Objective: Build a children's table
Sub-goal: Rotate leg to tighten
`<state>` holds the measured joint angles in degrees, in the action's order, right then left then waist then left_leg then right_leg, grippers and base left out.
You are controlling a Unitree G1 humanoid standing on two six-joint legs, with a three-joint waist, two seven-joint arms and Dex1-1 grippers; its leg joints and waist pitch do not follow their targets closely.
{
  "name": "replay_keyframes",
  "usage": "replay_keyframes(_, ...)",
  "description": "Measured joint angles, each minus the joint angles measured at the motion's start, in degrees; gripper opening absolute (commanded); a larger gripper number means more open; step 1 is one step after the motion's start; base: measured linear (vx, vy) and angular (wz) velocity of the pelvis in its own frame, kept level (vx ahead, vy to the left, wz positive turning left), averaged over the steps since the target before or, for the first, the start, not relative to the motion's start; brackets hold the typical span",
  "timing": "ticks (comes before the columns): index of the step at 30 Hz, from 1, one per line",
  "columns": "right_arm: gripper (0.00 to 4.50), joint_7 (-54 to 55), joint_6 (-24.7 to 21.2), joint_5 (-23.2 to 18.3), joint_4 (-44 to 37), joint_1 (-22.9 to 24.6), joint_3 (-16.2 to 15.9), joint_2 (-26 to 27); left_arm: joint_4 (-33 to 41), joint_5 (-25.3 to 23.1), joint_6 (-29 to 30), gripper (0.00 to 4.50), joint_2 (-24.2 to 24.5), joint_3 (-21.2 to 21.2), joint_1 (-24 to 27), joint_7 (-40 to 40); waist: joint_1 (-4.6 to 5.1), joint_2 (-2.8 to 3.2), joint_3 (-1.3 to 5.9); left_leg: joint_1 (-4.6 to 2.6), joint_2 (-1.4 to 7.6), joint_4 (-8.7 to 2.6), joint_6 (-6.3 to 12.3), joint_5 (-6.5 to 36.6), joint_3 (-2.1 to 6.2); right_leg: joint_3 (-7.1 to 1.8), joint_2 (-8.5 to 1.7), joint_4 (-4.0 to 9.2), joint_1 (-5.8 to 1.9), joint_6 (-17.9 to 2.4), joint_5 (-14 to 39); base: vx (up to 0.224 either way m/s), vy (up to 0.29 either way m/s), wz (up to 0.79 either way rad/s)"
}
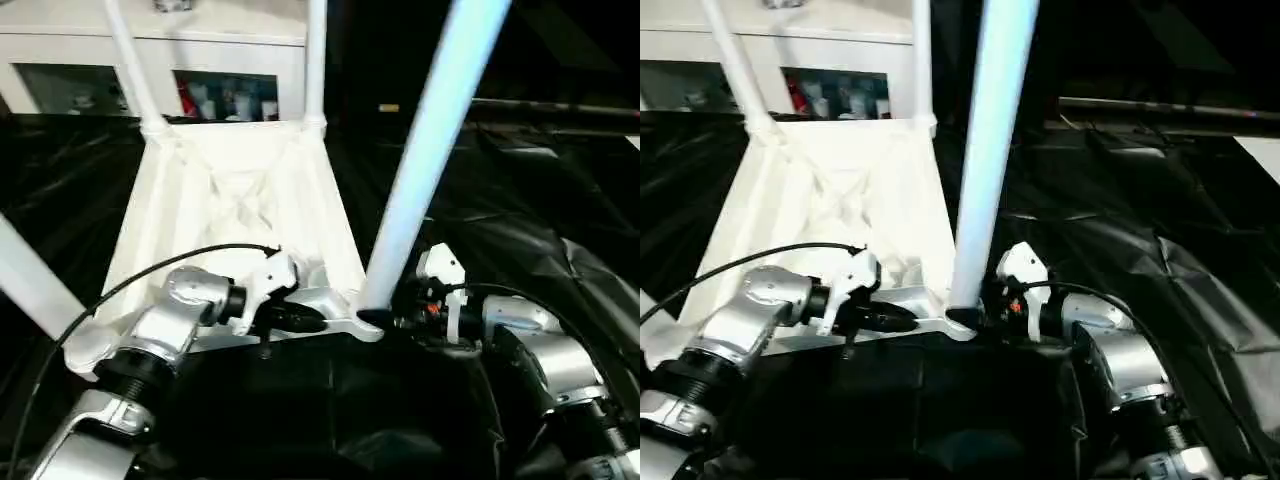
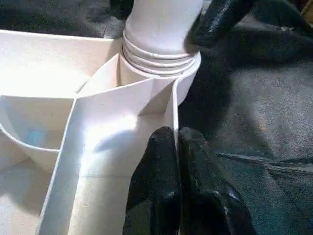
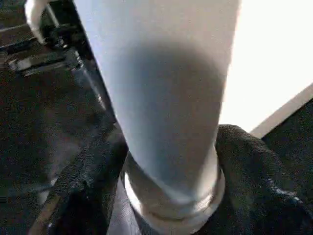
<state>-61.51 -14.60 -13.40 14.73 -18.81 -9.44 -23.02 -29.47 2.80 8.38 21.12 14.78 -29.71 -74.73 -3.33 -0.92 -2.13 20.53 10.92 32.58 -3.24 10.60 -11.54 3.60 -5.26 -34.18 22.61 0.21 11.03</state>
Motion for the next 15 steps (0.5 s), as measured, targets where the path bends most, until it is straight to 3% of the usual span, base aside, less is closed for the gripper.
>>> replay_keyframes(7, 2.25, -1.0, 0.3, -0.3, 0.2, -0.5, 0.0, 0.2, 1.1, 0.3, 0.2, 0.00, 0.6, -0.3, 0.5, -0.8, 0.09, -0.08, -0.05, 0.26, 0.02, 0.15, 0.01, 0.0, 0.00, -0.02, 0.01, -0.20, 0.29, 0.0, 0.0, 0.000, 0.000, 0.00)
replay_keyframes(15, 2.14, -1.0, 0.5, -0.5, 0.0, 0.1, 0.2, 0.7, 1.7, 0.5, 0.4, 0.00, 0.9, -0.3, 1.0, -0.7, 0.14, -0.10, -0.06, 0.28, 0.04, 0.27, 0.00, 0.0, 0.01, -0.03, 0.01, -0.27, 0.29, 0.0, 0.0, 0.000, 0.000, 0.00)
